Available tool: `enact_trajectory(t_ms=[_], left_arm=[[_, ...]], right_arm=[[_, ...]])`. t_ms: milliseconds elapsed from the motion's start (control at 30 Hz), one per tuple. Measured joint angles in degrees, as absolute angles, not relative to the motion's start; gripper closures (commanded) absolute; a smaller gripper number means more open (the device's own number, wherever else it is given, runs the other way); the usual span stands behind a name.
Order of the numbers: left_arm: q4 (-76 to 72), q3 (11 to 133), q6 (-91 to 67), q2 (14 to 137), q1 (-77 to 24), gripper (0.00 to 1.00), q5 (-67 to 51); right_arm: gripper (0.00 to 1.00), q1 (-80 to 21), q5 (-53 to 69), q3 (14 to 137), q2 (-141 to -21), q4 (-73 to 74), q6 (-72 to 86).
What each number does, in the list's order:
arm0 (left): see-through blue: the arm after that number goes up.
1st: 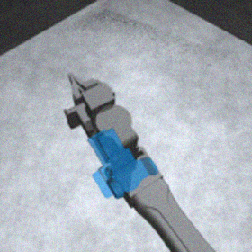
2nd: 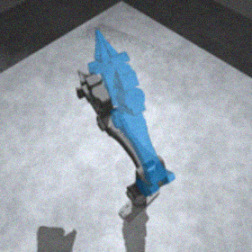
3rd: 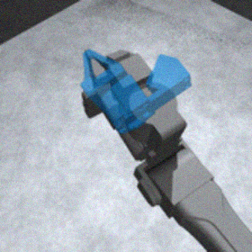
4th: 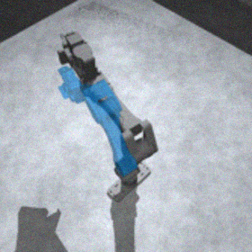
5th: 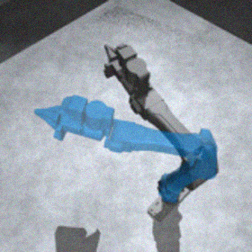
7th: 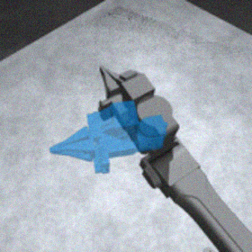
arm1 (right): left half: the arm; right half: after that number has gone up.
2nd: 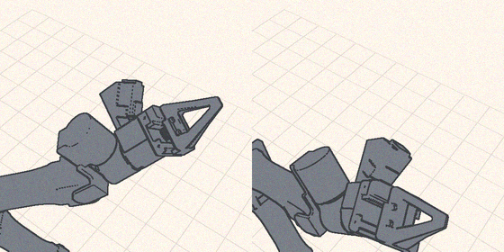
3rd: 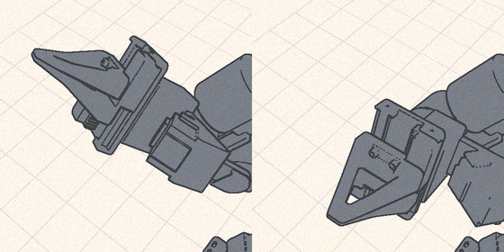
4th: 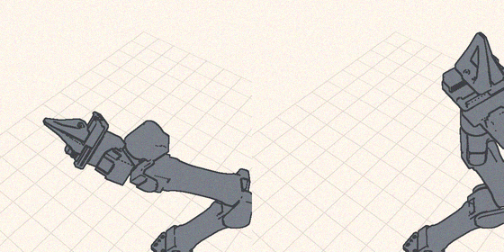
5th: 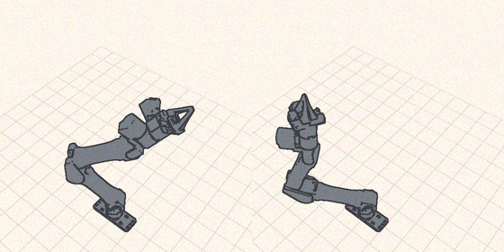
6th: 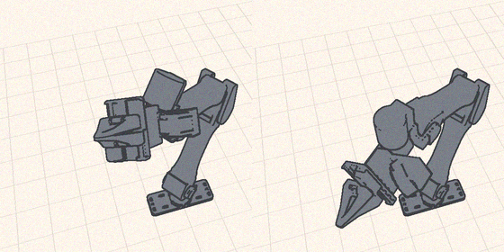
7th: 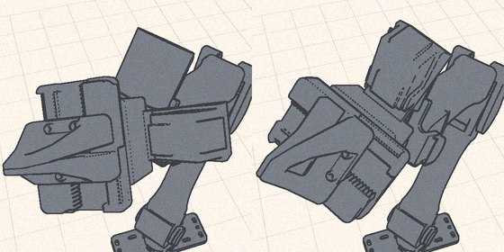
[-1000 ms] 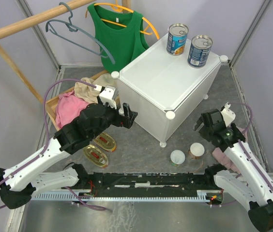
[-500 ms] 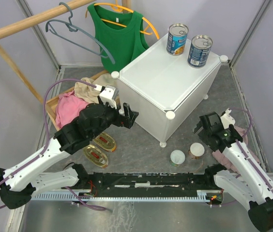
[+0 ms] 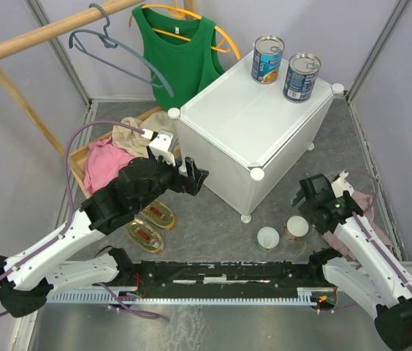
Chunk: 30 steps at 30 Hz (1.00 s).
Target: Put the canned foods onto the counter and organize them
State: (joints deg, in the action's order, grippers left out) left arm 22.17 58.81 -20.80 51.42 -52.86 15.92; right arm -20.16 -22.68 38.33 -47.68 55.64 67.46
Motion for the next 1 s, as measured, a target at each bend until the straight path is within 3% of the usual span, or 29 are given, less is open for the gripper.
enact_trajectory(t_ms=[1000], left_arm=[[21.7,56.9,-21.6,50.6,-52.9,0.01,15.9]], right_arm=[[0.0,-21.2,-18.0,32.3,-48.7,52.3,68.3]])
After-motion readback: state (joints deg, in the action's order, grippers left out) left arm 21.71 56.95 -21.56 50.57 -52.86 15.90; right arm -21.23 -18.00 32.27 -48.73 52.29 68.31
